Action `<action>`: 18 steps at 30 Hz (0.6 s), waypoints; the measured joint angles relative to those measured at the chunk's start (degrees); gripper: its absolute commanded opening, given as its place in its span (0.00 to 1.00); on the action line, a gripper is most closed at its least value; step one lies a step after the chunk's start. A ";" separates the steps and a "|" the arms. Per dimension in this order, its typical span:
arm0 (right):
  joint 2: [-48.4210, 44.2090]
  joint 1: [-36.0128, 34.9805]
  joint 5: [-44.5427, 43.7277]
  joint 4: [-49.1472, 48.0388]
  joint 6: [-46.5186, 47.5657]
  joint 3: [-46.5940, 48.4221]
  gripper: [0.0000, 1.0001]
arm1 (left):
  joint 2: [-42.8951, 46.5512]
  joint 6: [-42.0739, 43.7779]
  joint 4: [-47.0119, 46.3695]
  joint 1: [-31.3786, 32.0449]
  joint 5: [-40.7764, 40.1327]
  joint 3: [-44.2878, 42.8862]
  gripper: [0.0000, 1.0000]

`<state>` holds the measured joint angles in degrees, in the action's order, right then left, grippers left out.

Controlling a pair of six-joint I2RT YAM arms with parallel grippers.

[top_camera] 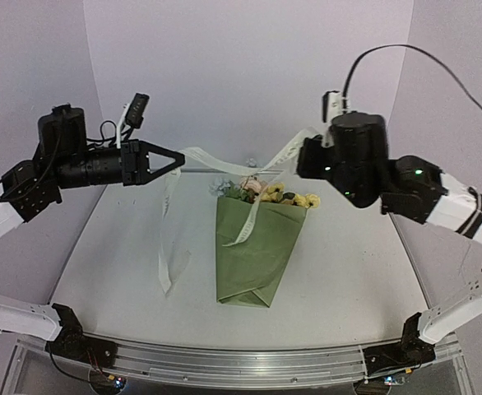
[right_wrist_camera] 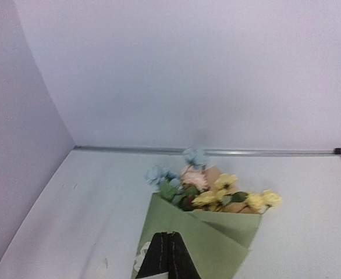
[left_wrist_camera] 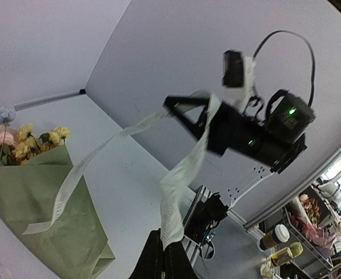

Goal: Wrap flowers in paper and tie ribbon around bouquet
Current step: Straighten the ribbon at the center of the board, then pick up the ribbon at the center of the board.

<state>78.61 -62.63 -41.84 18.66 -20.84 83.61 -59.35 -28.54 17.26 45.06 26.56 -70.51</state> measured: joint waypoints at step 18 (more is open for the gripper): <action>-7.02 5.33 -5.52 38.80 -30.46 -24.58 0.00 | -18.92 -10.31 2.59 0.39 -3.42 20.02 0.54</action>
<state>71.59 -57.30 -47.36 57.46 -51.30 59.04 -78.27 -38.85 19.85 45.44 23.13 -50.49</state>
